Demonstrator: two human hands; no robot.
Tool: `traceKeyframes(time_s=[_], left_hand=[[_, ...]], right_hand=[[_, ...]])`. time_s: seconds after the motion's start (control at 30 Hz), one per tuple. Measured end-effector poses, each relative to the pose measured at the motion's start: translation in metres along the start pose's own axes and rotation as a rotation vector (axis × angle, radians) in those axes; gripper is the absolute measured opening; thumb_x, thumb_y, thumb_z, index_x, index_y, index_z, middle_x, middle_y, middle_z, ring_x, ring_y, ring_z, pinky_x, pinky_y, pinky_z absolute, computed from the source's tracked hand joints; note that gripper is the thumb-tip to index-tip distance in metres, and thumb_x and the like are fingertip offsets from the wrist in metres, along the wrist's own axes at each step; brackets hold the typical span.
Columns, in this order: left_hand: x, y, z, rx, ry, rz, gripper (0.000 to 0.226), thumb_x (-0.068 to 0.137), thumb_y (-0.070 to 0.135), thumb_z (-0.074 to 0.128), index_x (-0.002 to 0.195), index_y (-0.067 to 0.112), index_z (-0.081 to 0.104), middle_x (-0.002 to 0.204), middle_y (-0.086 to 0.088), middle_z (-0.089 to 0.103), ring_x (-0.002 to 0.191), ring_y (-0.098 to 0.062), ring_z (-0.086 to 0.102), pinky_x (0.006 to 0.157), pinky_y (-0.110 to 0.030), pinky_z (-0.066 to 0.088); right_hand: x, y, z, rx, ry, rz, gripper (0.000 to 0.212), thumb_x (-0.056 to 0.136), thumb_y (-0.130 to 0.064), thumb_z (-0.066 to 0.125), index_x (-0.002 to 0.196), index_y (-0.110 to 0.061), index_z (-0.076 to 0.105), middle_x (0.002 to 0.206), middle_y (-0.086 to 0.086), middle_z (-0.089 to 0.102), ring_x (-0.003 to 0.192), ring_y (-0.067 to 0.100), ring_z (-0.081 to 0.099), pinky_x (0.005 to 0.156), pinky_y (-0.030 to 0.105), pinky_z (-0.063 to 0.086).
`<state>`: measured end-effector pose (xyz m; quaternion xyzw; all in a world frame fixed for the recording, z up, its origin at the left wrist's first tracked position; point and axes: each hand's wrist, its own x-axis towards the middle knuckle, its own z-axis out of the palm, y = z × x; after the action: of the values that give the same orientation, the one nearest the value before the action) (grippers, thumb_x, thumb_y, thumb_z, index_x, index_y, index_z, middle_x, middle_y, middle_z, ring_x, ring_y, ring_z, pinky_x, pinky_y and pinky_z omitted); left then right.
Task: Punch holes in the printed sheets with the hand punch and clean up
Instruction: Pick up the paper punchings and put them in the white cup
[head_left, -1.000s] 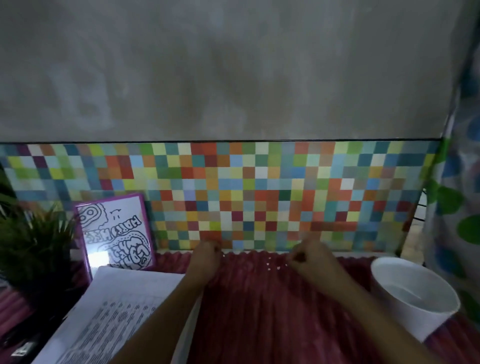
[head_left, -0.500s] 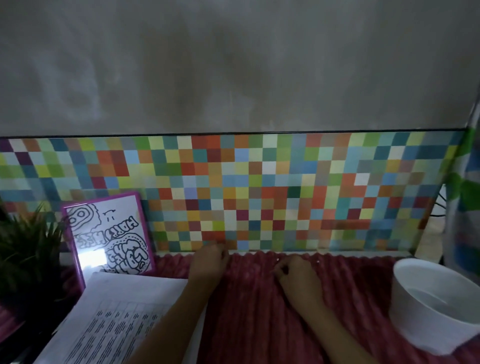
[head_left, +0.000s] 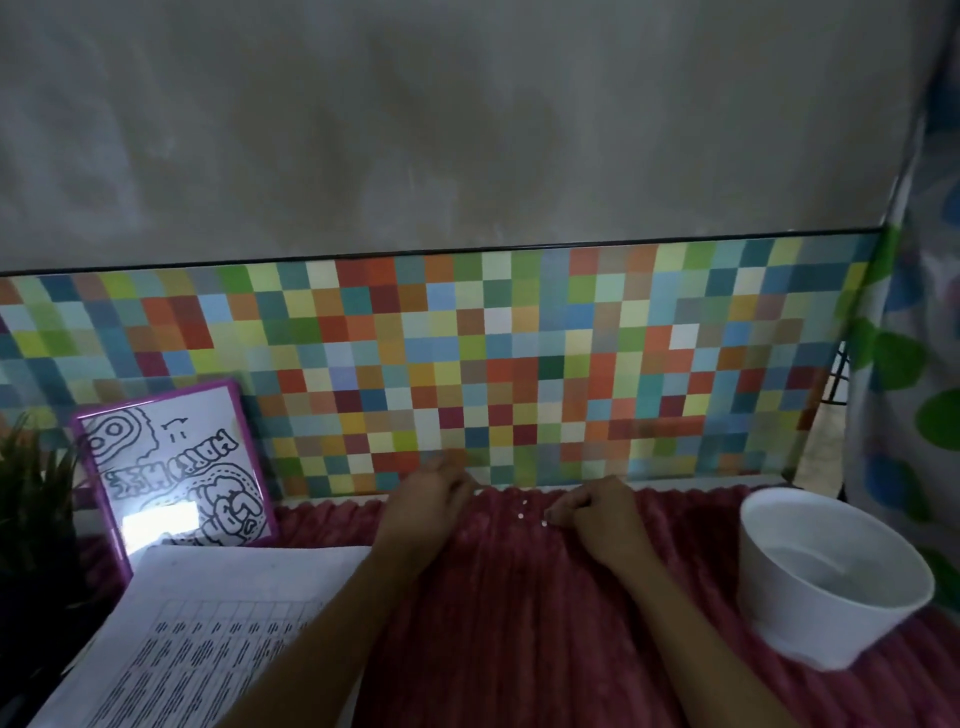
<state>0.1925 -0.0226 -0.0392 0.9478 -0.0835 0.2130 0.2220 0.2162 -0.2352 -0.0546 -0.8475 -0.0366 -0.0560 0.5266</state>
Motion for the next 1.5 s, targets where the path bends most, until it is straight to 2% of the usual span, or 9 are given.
traceKeyframes(time_s=[0.13, 0.4, 0.67, 0.83, 1.0, 1.13, 1.27, 1.37, 1.5], left_hand=[[0.000, 0.036, 0.021, 0.066, -0.121, 0.137, 0.028, 0.099, 0.034, 0.048, 0.099, 0.016, 0.070, 0.100, 0.000, 0.058, 0.092, -0.017, 0.057, 0.074, -0.030, 0.043], [0.002, 0.043, 0.036, 0.202, -0.132, 0.055, 0.029, 0.096, 0.037, 0.048, 0.096, 0.019, 0.070, 0.102, 0.001, 0.061, 0.093, -0.015, 0.057, 0.073, -0.027, 0.039], [0.014, 0.055, 0.037, 0.175, -0.165, -0.126, 0.022, 0.098, 0.028, 0.046, 0.092, 0.012, 0.062, 0.101, -0.008, 0.060, 0.088, -0.023, 0.060, 0.073, -0.031, 0.043], [0.016, 0.048, 0.034, 0.057, -0.166, -0.105, 0.023, 0.102, 0.021, 0.042, 0.084, 0.013, 0.052, 0.091, -0.003, 0.053, 0.083, -0.016, 0.052, 0.070, -0.024, 0.034], [0.030, 0.103, 0.012, -0.041, 0.087, 0.049, 0.022, 0.101, 0.024, 0.044, 0.086, 0.012, 0.055, 0.087, -0.003, 0.054, 0.075, -0.018, 0.053, 0.067, -0.033, 0.043], [0.036, 0.195, 0.012, -0.272, -0.109, 0.343, 0.022, 0.097, 0.021, 0.054, 0.075, 0.021, 0.052, 0.077, 0.002, 0.054, 0.071, -0.014, 0.052, 0.065, -0.030, 0.040], [0.033, 0.244, 0.030, -0.285, -0.313, 0.499, 0.019, 0.094, 0.015, 0.058, 0.084, 0.002, 0.068, 0.088, -0.008, 0.066, 0.080, -0.019, 0.060, 0.071, -0.030, 0.044], [0.031, 0.253, 0.038, -0.205, -0.393, 0.523, 0.023, 0.097, 0.011, 0.050, 0.099, 0.001, 0.071, 0.102, -0.011, 0.069, 0.093, -0.023, 0.062, 0.080, -0.034, 0.048], [0.026, 0.255, 0.038, -0.120, -0.307, 0.517, 0.021, 0.094, 0.018, 0.055, 0.098, 0.013, 0.075, 0.105, 0.000, 0.071, 0.094, -0.016, 0.061, 0.082, -0.031, 0.045]], right_hand=[[-0.007, 0.003, 0.012, -0.256, 0.048, -0.129, 0.008, 0.076, -0.013, 0.077, 0.072, -0.018, 0.080, 0.067, -0.010, 0.069, 0.060, 0.005, 0.059, 0.060, 0.022, 0.048], [-0.009, 0.005, 0.024, -0.520, 0.112, -0.153, 0.017, 0.089, -0.018, 0.056, 0.085, -0.015, 0.071, 0.091, 0.000, 0.068, 0.082, 0.018, 0.064, 0.066, 0.031, 0.050], [-0.015, -0.019, 0.001, -0.328, 0.113, -0.144, 0.013, 0.093, -0.013, 0.052, 0.081, -0.013, 0.056, 0.093, 0.008, 0.062, 0.086, 0.024, 0.060, 0.071, 0.034, 0.049], [-0.021, -0.084, -0.085, -0.094, 0.246, -0.189, 0.023, 0.092, -0.012, 0.058, 0.070, -0.015, 0.059, 0.077, -0.001, 0.062, 0.072, 0.014, 0.059, 0.065, 0.027, 0.045], [-0.034, -0.075, -0.191, -0.335, 0.169, -0.080, 0.033, 0.084, -0.012, 0.070, 0.056, 0.000, 0.056, 0.060, 0.016, 0.056, 0.059, 0.018, 0.054, 0.058, 0.029, 0.040], [-0.055, -0.037, -0.222, -0.442, 0.098, 0.047, 0.028, 0.079, -0.008, 0.073, 0.054, -0.003, 0.062, 0.056, 0.007, 0.054, 0.051, 0.012, 0.050, 0.054, 0.026, 0.039], [-0.067, -0.018, -0.229, -0.483, 0.120, 0.040, 0.013, 0.082, -0.009, 0.072, 0.071, -0.004, 0.075, 0.063, 0.006, 0.060, 0.058, 0.013, 0.053, 0.056, 0.025, 0.039], [-0.073, -0.013, -0.230, -0.474, 0.068, 0.020, 0.039, 0.084, -0.004, 0.066, 0.051, -0.024, 0.069, 0.055, -0.006, 0.053, 0.057, 0.011, 0.051, 0.053, 0.023, 0.039], [-0.079, -0.009, -0.226, -0.482, 0.052, 0.032, 0.018, 0.084, -0.001, 0.065, 0.084, -0.011, 0.079, 0.071, -0.003, 0.064, 0.074, 0.014, 0.063, 0.062, 0.023, 0.043]])
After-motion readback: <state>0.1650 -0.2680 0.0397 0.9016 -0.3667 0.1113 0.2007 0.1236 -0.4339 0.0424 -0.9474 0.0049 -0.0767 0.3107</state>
